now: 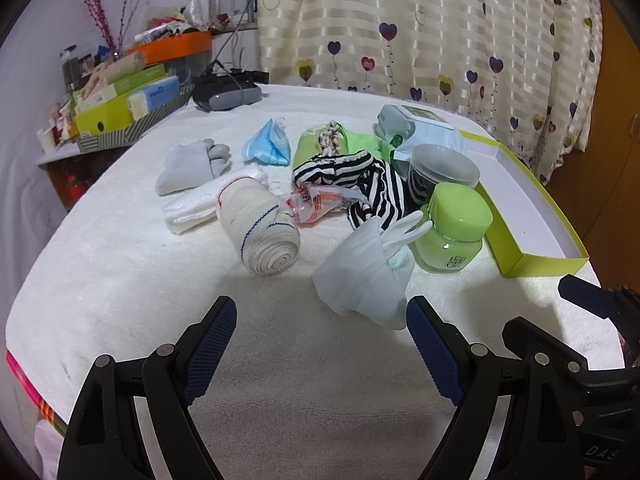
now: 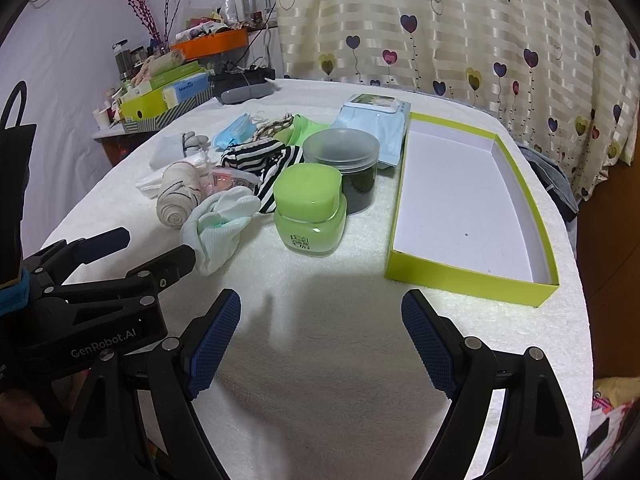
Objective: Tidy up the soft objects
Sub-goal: 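Move both grippers toward the white glove and rolled bandage sock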
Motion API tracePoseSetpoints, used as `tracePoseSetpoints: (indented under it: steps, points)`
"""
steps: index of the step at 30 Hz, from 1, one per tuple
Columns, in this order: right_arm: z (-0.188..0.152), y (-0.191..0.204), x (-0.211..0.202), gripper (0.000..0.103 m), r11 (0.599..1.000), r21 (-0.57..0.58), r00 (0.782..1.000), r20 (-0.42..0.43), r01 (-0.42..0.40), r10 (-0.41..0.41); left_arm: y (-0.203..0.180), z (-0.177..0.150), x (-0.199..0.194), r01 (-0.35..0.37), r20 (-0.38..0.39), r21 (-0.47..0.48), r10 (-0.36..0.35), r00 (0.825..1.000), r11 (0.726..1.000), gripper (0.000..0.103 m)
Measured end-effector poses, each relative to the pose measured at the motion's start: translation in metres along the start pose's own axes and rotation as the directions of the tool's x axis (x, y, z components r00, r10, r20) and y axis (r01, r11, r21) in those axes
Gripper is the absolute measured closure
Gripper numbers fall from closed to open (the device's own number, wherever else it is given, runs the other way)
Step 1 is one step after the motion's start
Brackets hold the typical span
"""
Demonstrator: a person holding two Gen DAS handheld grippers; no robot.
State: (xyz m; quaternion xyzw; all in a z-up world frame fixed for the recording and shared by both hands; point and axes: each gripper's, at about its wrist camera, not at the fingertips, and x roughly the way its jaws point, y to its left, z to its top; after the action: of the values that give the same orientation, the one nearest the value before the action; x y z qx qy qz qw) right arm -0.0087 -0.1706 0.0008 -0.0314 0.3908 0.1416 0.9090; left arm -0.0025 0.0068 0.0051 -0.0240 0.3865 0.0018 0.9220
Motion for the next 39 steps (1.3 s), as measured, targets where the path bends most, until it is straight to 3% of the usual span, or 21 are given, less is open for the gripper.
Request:
tracePoseSetpoints:
  steps: [25,39]
  points:
    - [0.001,0.001,-0.001,0.020,1.000,-0.002,1.000,0.010,-0.008,0.008,0.003,-0.002,0.002,0.023,-0.022,-0.017,-0.024,0.999,1.000,0.015]
    - [0.004,0.008,0.001,0.020,0.999,-0.022,0.999,0.033,-0.034,0.035,0.020,-0.003,0.005,0.031,-0.004,-0.075,-0.032,0.999,0.997,0.017]
